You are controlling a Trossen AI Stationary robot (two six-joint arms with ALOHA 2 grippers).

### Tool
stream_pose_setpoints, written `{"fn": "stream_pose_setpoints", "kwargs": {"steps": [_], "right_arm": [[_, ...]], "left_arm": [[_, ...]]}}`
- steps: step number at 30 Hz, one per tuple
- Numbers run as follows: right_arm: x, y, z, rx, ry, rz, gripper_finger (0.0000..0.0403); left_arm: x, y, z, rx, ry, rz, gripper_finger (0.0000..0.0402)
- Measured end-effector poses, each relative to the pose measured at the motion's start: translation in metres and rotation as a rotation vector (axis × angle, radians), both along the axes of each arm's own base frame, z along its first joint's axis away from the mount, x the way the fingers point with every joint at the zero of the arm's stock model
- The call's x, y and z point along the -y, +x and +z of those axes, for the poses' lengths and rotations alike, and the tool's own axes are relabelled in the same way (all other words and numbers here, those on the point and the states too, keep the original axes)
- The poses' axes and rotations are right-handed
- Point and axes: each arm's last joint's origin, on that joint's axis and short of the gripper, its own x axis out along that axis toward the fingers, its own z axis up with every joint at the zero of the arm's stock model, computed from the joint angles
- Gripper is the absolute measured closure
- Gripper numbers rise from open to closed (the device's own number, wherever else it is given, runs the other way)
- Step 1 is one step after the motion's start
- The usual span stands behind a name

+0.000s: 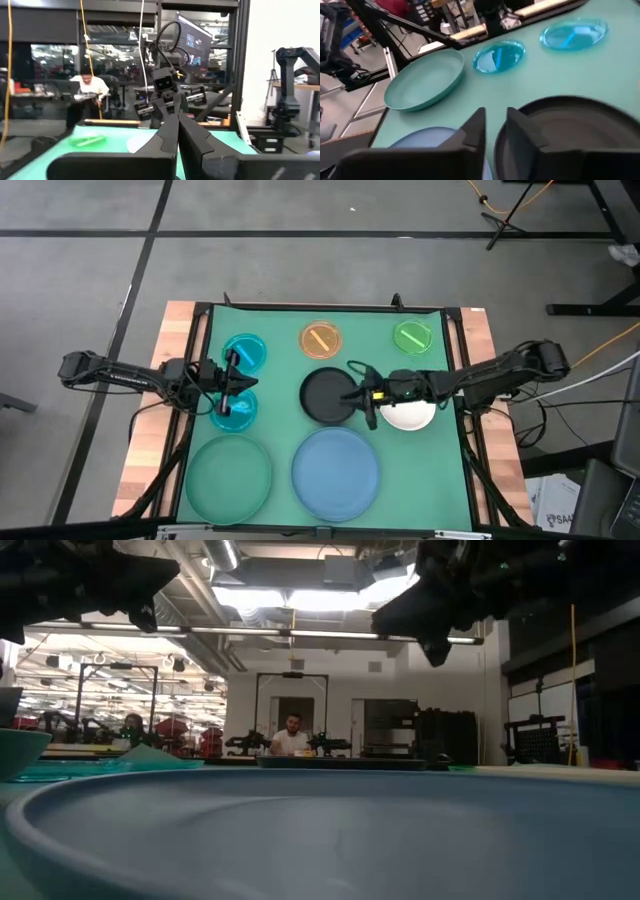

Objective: Stack plastic plates
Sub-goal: Stack the green plate on top of the blue plate

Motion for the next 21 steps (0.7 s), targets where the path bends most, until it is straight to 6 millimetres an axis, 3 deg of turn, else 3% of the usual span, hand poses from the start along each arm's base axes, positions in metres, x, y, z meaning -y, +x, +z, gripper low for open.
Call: {"fn": "stream_pose_setpoints", "kwargs": {"steps": [5, 9, 21], "right_arm": [[-0.005, 0.024, -0.009, -0.047, 0.043, -0.021, 0.0254], [-0.011, 0.052, -0.012, -0.076, 0.083, 0.015, 0.0221], [-0.045, 0.127, -0.014, -0.126, 0.143, 0.025, 0.0225]], "left_arm": [[0.004, 0.001, -0.001, -0.011, -0.005, -0.020, 0.0398], [0.004, 0.001, -0.001, -0.012, -0.008, -0.016, 0.0398], [0.004, 0.000, 0.001, 0.008, -0.066, -0.012, 0.0398]]}}
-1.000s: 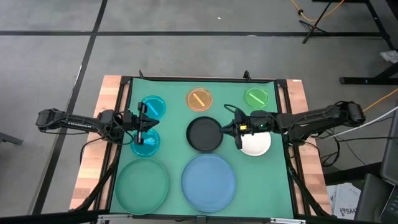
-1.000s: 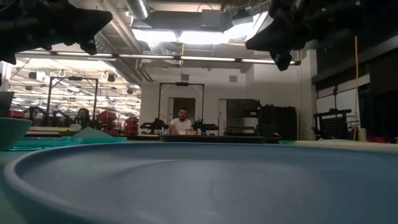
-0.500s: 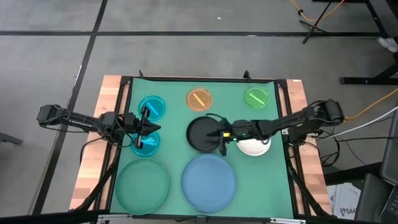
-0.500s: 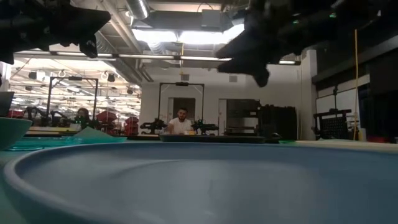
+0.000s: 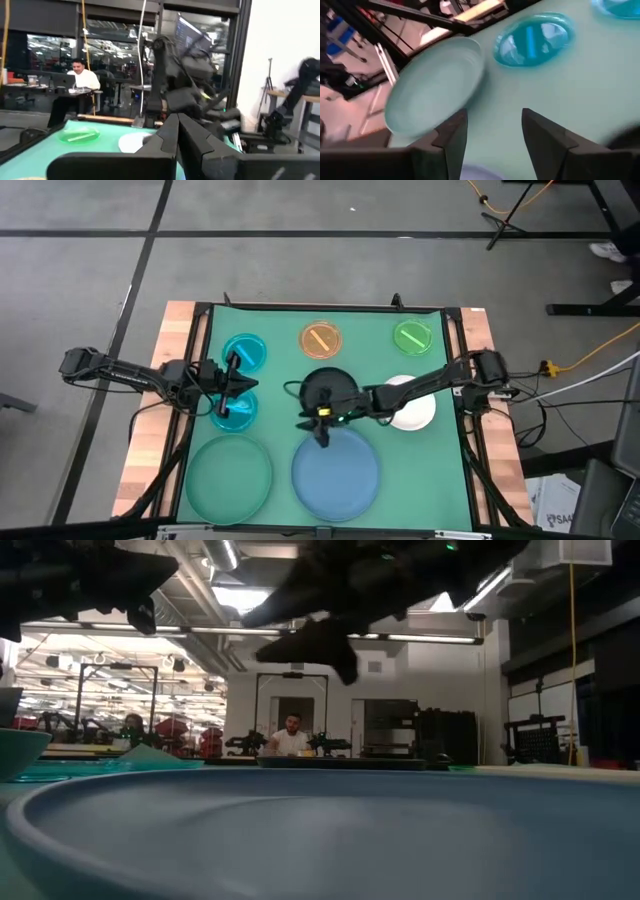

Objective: Stack plastic plates
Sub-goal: Stack the green plate on top of the blue plate

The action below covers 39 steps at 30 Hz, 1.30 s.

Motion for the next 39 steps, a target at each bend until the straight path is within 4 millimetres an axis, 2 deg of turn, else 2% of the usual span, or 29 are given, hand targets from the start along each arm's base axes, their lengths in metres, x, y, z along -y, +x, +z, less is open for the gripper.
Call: {"fn": "stream_pose_setpoints", "kwargs": {"steps": [5, 12, 14, 19, 27, 39], "right_arm": [[-0.013, 0.028, 0.000, -0.060, 0.053, -0.023, 0.0226], [-0.032, 0.061, 0.000, -0.167, 0.017, -0.040, 0.0226], [-0.034, 0.064, -0.003, -0.216, 0.004, -0.065, 0.0226], [-0.038, 0.076, -0.004, -0.212, 0.019, -0.130, 0.0227], [-0.047, 0.075, -0.009, -0.204, 0.052, -0.204, 0.0227], [-0.054, 0.094, -0.050, -0.124, 0.194, -0.153, 0.0227]], "left_arm": [[0.001, 0.000, -0.001, -0.008, 0.004, -0.015, 0.0398], [0.003, 0.000, 0.000, -0.002, 0.021, -0.078, 0.0398], [0.003, 0.000, 0.000, -0.003, 0.027, -0.103, 0.0398], [0.005, 0.000, -0.002, -0.018, 0.036, -0.152, 0.0398], [0.006, -0.001, -0.002, -0.021, 0.031, -0.205, 0.0398], [0.006, 0.000, -0.003, -0.024, 0.033, -0.204, 0.0398]]}}
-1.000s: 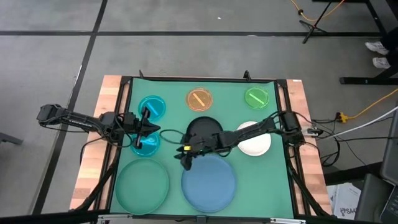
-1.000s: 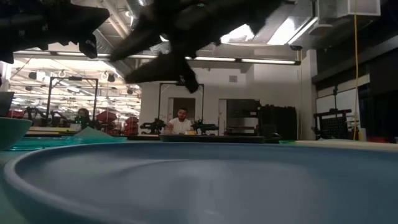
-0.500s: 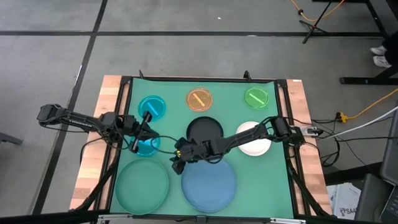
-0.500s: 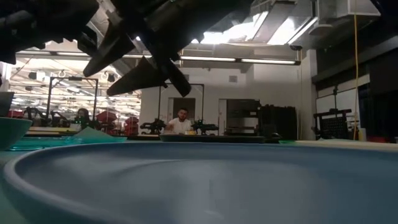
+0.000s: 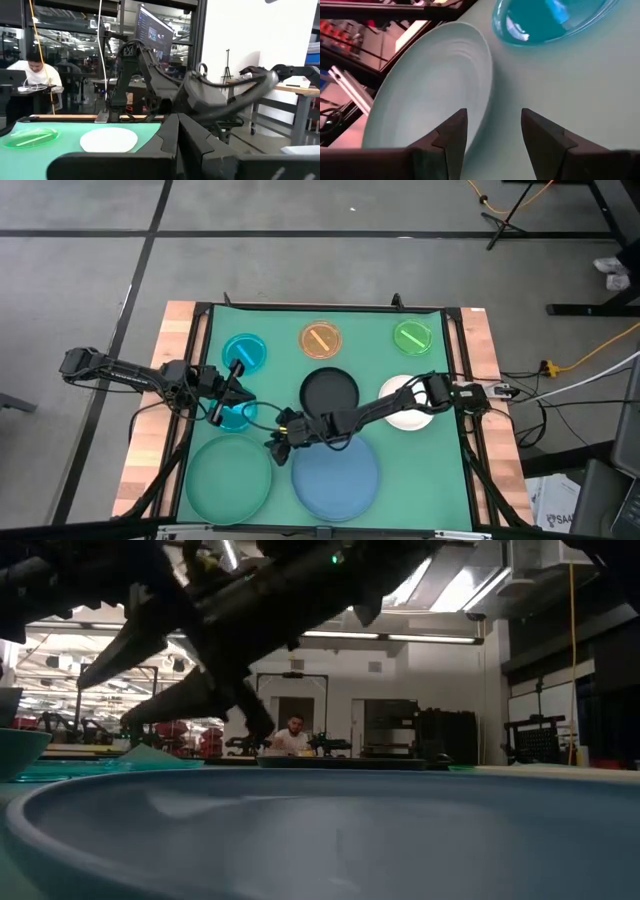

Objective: Stack plastic plates
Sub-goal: Stack the green plate on top of the blue plate

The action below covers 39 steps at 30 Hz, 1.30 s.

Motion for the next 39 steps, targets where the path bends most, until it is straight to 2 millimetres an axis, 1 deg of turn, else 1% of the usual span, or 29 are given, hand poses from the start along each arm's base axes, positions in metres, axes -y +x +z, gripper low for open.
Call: {"fn": "stream_pose_setpoints", "kwargs": {"steps": [6, 9, 13, 17, 19, 21, 23, 27, 30, 33, 39], "right_arm": [[-0.004, 0.004, -0.013, 0.027, 0.023, 0.004, 0.0227], [-0.009, 0.007, -0.019, 0.085, 0.036, 0.008, 0.0227], [-0.010, 0.009, -0.027, 0.082, 0.043, 0.004, 0.0227], [-0.017, 0.021, -0.028, 0.109, 0.047, 0.023, 0.0227], [-0.023, 0.028, -0.030, 0.076, 0.046, 0.055, 0.0227], [-0.024, 0.033, -0.035, -0.007, 0.007, 0.067, 0.0227], [-0.024, 0.034, -0.034, -0.078, -0.034, 0.053, 0.0227], [-0.023, 0.036, -0.028, -0.112, -0.095, 0.049, 0.0227], [-0.023, 0.037, -0.026, -0.113, -0.107, 0.052, 0.0230], [-0.023, 0.037, -0.026, -0.116, -0.118, 0.067, 0.0254], [-0.023, 0.037, -0.026, -0.116, -0.123, 0.066, 0.0345]], "left_arm": [[0.000, 0.000, 0.000, 0.001, 0.000, 0.011, 0.0398], [-0.001, 0.000, 0.000, 0.000, -0.004, 0.028, 0.0398], [-0.001, 0.000, 0.000, 0.000, -0.004, 0.028, 0.0398], [-0.001, 0.000, 0.000, 0.000, -0.004, 0.028, 0.0398], [-0.001, 0.000, 0.000, 0.000, -0.004, 0.028, 0.0398], [-0.001, 0.000, 0.000, 0.000, -0.004, 0.028, 0.0398], [-0.001, 0.000, 0.000, 0.000, -0.004, 0.027, 0.0398], [-0.001, 0.000, 0.000, -0.004, -0.003, 0.027, 0.0398], [-0.001, 0.000, 0.000, -0.005, -0.003, 0.027, 0.0398], [-0.001, 0.000, -0.001, -0.007, -0.003, 0.027, 0.0398], [-0.001, 0.000, -0.001, -0.012, -0.003, 0.026, 0.0398]]}}
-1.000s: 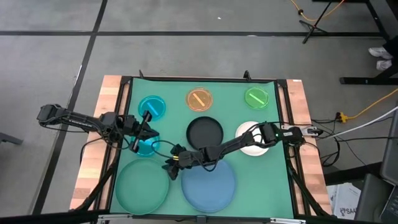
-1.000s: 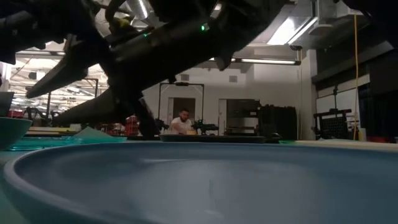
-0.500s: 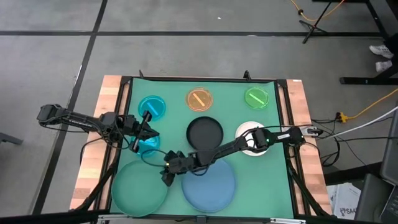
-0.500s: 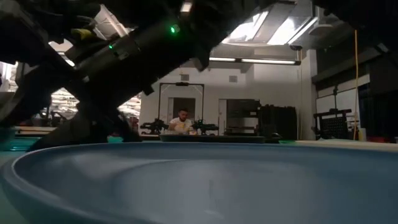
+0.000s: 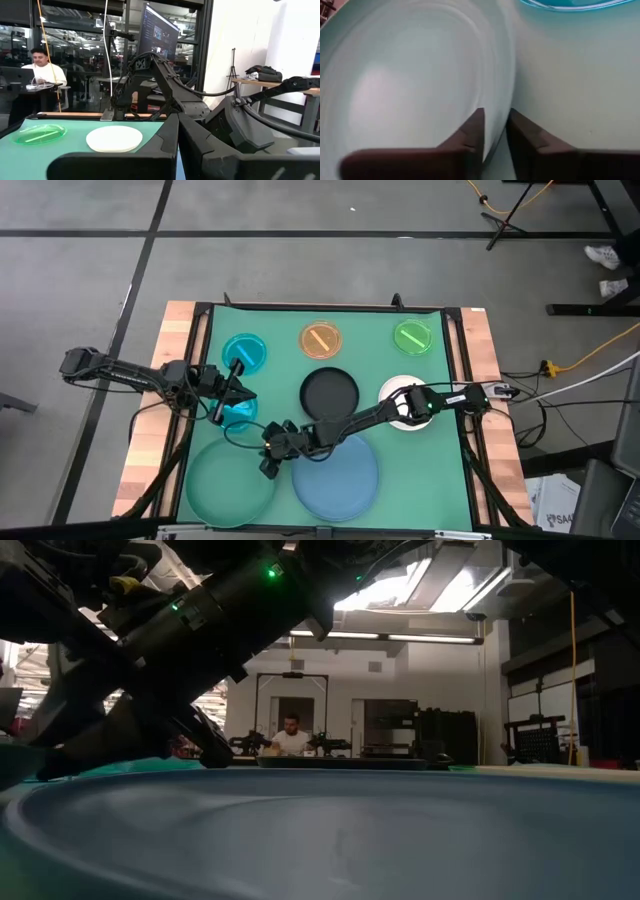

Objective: Stack plastic plates
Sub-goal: Stack the green plate on top of the blue plate

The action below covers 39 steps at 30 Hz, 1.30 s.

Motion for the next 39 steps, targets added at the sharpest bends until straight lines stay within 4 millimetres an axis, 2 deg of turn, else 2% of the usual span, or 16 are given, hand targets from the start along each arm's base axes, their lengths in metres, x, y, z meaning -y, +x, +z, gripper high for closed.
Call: {"fn": "stream_pose_setpoints", "kwargs": {"steps": [3, 5, 30, 33, 39], "right_arm": [[0.001, 0.000, 0.000, 0.002, -0.005, -0.005, 0.0386], [0.004, 0.001, 0.000, 0.000, -0.005, -0.002, 0.0397], [0.003, 0.004, 0.004, 0.027, 0.080, 0.082, 0.0402], [0.004, 0.003, 0.009, 0.036, 0.068, 0.093, 0.0402], [0.009, -0.001, 0.040, 0.051, 0.027, 0.094, 0.0402]], "left_arm": [[0.000, 0.000, 0.000, -0.001, 0.000, 0.000, 0.0398], [0.000, 0.000, 0.000, -0.001, 0.000, 0.000, 0.0398], [0.000, 0.000, -0.002, -0.019, -0.009, -0.003, 0.0398], [0.000, 0.000, -0.002, -0.018, -0.009, -0.003, 0.0398], [0.000, 0.000, -0.002, -0.018, -0.008, -0.011, 0.0398]]}}
